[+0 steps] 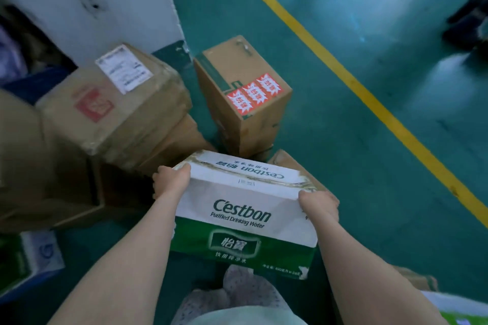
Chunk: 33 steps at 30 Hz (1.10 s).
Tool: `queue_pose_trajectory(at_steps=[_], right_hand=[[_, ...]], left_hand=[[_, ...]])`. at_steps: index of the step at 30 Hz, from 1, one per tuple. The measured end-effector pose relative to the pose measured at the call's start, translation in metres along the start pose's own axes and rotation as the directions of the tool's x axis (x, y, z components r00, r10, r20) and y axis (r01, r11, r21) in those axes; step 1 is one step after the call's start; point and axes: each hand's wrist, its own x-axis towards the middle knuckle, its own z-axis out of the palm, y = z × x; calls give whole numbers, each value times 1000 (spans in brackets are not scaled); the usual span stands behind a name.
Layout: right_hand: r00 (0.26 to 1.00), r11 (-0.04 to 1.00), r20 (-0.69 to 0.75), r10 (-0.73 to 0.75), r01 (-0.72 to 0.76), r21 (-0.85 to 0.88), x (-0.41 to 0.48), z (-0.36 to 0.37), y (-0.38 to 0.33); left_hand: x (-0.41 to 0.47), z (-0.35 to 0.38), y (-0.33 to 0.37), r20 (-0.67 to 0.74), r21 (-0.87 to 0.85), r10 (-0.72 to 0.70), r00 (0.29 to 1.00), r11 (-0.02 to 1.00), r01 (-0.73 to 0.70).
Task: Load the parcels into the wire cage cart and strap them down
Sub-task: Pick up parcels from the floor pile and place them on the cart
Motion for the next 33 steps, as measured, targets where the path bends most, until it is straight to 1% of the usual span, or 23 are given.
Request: queue_pose_trajectory(at_steps=[2,4,9,12,16,19,22,24,25,28,29,31,33], right_hand=[[998,993,1,-58,58,-103,-6,7,-7],[996,988,-7,-86,84,-131,-17,13,-13],[967,945,-11,-255,247,-214,-59,37,-22],[934,900,6,-358,347,-265,-92,56,-16],[866,806,51,-497,483,-343,-145,84,-6],[801,722,130,-584,586,-368,-188,113,-4],[750,657,185,-635,650,-383,-224,145,-6],[672,548,261,-693,727,-413,-260,176,-4],[652,523,276,-706,743,-417,-269,184,-5],[546,391,366,-754,820,-418,-314,225,-4],[507,342,409,-759,845,-412,-332,241,-3],[451,274,466,-761,875,-399,-359,269,-4],[418,223,516,-748,890,-399,-379,292,-6]], left_hand=[[-3,-16,-20,-15,-56,-32,999,998,31],[-7,-27,-41,-12,-106,-62,998,993,60],[-30,-57,-114,-77,-257,-181,980,954,156],[-53,-78,-166,-102,-356,-252,962,912,201],[-88,-113,-237,-149,-479,-342,928,846,235],[-111,-143,-294,-186,-567,-417,890,785,249],[-130,-168,-340,-211,-633,-491,845,728,264],[-151,-190,-383,-223,-696,-561,797,664,273],[-155,-195,-394,-230,-708,-579,782,651,274],[-180,-219,-444,-241,-761,-667,705,581,290],[-190,-228,-463,-248,-785,-702,668,549,286],[-205,-241,-490,-247,-817,-750,613,501,284],[-215,-249,-515,-227,-851,-778,586,451,268]])
